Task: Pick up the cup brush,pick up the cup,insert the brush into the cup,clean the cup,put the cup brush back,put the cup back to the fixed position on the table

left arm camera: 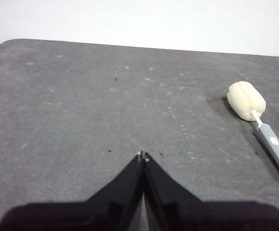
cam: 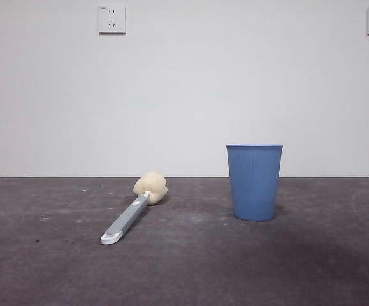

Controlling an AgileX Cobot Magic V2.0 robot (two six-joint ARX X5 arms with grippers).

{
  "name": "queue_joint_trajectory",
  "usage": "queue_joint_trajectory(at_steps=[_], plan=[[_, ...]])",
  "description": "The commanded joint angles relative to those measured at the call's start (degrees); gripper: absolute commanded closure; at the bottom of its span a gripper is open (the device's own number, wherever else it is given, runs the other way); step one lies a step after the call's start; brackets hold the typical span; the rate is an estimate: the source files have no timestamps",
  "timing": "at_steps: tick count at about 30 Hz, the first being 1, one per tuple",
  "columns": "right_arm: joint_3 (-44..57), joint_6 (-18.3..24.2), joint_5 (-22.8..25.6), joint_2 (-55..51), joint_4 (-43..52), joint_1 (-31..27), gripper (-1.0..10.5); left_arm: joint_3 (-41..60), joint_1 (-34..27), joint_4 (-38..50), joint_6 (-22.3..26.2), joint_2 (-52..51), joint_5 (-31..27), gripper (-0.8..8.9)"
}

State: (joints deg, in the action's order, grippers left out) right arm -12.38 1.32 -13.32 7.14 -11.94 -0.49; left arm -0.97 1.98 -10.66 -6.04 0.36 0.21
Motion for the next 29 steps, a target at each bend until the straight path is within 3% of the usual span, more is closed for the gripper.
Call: queue_joint_trajectory(at_steps=[1, 9, 29], plan=[[4.33, -1.88, 0.17, -2.69, 0.35, -0.46, 9.5, 0.76, -0.15, 0.11, -0.15, -0.04, -0.04, 8.16], [11.41, -6.73, 0.15, -6.78, 0.48, -0.48, 9.5, 0.76, -0.15, 0.11, -0.15, -0.04, -0.04, 8.16], [11.39, -6.82, 0.15, -7.04, 0.68, -0.57, 9.5, 0.76, -0.15, 0.11, -0.15, -0.04, -0.04, 8.16]])
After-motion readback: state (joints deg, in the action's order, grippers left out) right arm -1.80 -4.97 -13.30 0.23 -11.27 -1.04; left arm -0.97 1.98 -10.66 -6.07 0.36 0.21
